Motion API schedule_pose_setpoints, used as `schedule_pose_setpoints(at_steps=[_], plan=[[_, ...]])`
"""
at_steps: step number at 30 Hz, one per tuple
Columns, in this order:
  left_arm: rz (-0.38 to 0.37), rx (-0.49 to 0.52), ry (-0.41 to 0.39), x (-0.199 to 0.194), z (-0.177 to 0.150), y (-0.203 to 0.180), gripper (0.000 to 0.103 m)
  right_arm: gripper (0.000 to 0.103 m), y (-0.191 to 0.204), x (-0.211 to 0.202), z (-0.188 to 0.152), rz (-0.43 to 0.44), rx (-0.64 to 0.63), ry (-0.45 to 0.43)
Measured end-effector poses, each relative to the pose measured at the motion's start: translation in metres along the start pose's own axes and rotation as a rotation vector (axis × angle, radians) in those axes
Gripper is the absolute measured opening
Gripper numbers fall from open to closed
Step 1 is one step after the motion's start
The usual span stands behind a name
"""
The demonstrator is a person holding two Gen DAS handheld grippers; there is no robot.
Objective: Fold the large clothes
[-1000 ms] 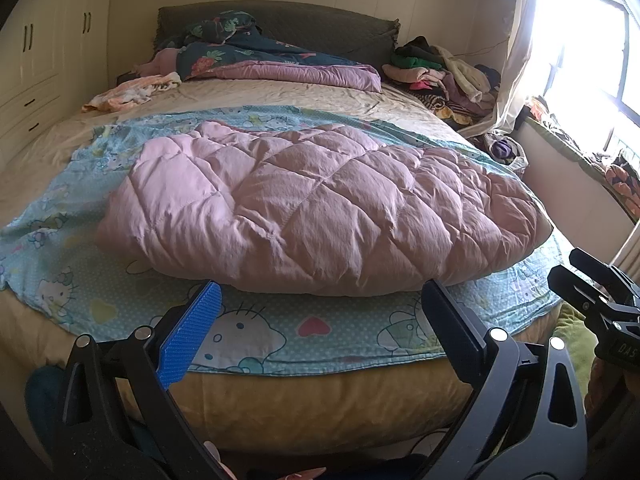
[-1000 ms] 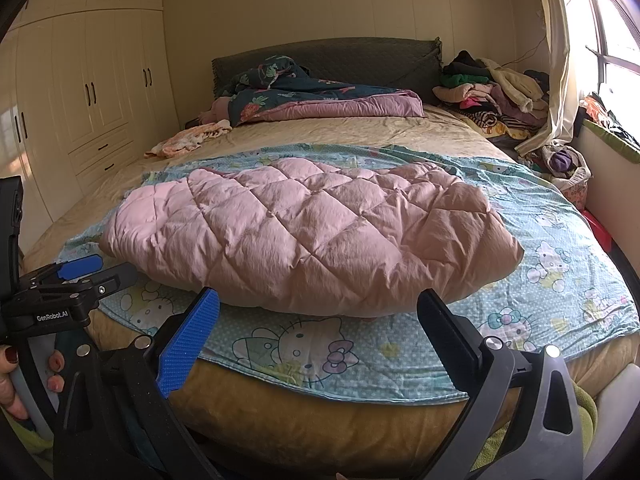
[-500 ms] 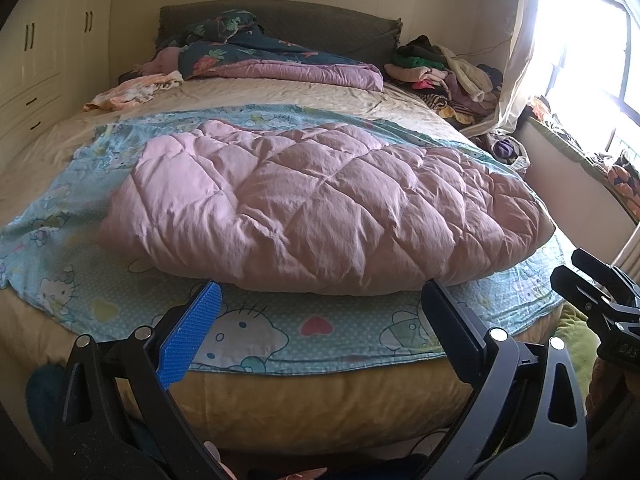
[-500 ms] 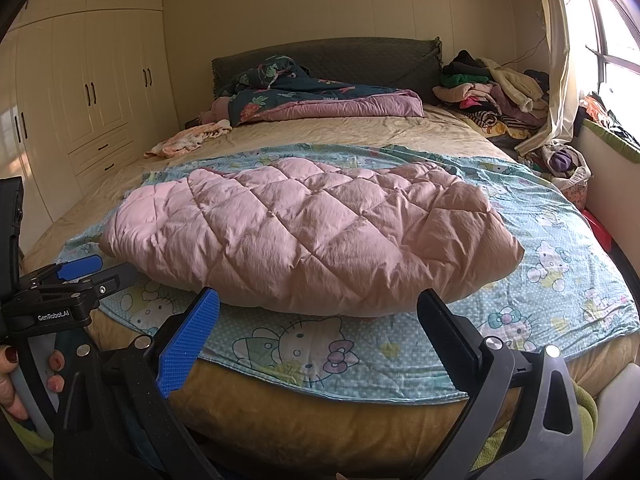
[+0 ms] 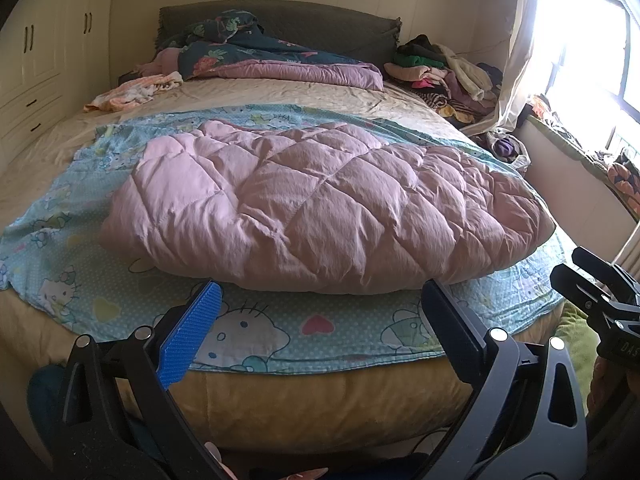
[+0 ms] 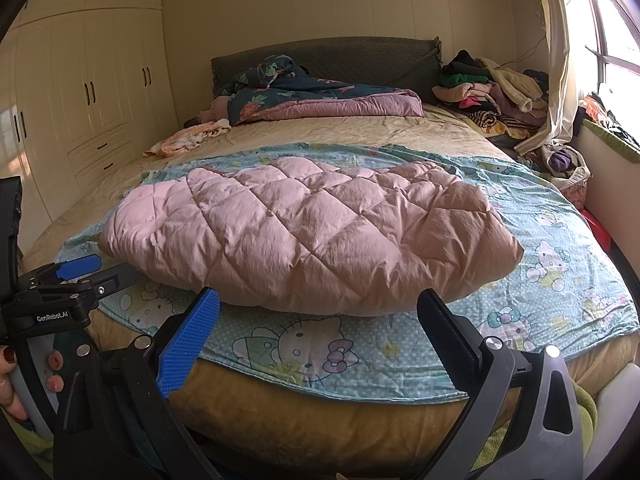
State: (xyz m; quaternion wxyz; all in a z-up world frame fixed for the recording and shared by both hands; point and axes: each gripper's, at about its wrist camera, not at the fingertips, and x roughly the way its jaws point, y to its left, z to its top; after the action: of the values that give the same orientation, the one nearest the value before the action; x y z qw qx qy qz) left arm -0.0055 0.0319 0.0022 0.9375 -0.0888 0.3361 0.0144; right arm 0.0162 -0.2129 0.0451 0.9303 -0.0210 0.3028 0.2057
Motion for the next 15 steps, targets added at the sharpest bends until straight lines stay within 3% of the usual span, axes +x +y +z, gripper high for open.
schedule_pose_setpoints(at_steps=[6,13,15], plan=[[-0.009,0.0,-0.002,-0.001,-0.001,0.003,0.094,0.099,0.0,0.0,0.0,-0.004,0.0,-0.005],[0.026,0.005,0.013,-0.001,-0.005,0.007,0.094,0.099,-0.004,-0.002,0.0,-0.016,0.015,-0.004],[0.07,-0.003,0.022,0.0,-0.005,0.013,0.094,0.099,-0.011,-0.004,0.0,-0.027,0.033,-0.014]])
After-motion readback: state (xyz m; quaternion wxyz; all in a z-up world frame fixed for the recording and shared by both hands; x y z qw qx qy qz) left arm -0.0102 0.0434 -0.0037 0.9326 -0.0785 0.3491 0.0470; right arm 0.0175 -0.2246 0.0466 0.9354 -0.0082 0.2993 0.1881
